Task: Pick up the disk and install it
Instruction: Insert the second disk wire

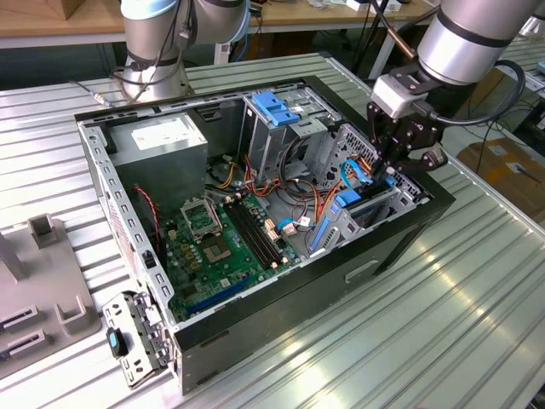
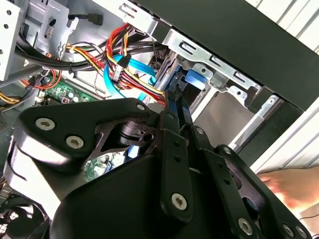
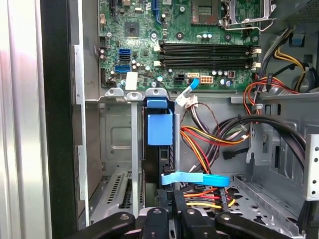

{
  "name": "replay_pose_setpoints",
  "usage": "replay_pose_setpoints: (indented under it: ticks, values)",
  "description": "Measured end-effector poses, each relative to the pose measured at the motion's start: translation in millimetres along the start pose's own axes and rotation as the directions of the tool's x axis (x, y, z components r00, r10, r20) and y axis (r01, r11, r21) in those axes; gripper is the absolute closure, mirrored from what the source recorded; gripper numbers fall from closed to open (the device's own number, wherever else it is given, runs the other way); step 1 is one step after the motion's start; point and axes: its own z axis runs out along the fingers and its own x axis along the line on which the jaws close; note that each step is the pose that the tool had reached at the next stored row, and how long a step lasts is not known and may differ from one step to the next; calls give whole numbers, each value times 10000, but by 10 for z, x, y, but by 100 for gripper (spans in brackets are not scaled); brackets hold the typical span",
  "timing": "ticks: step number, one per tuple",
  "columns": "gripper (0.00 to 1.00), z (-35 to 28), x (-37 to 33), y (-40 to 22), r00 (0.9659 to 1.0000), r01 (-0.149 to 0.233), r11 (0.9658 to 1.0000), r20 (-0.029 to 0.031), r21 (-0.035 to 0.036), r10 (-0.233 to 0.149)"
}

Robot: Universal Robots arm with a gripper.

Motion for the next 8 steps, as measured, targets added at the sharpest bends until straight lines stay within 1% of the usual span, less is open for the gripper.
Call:
replay_pose_setpoints:
  ticks: [8]
  values:
    - [84, 24, 1, 2, 10000, -2, 10000, 11, 0, 2]
